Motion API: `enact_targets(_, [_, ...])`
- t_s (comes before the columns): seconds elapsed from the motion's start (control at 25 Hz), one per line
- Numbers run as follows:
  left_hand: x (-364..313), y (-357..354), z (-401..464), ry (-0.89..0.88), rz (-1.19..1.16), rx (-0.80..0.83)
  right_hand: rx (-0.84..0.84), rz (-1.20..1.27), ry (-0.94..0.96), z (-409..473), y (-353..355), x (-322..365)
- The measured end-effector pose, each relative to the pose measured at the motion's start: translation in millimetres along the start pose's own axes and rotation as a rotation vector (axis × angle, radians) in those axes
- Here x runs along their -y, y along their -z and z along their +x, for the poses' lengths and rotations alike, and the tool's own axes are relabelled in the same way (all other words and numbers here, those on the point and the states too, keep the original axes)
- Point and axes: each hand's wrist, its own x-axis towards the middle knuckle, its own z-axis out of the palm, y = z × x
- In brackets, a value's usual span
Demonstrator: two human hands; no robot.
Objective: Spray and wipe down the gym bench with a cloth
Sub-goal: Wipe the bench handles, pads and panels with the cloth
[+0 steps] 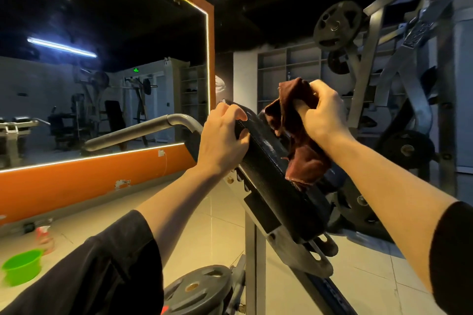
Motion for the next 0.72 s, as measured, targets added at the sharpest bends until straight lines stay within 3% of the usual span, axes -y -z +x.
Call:
enact_targets(0.12, [-8,-5,-1,-0.015,0.063,0.010,0.023,0.024,-0.091,5,11,-8])
enact_targets(0.32, [-6,-17,7,-0.250,0.214,0.052,-0.189,0.038,-0.223,25,0,-45])
enact_targets(0.56, [29,-25,33,-0.513,0.498,0.345,0.012,0.072,-0.217,41,-42,-91])
enact_targets(0.72, [43,-18,68,-0.581,0.525,0.493,0.063,0.173,-0.153,63,-54,-109])
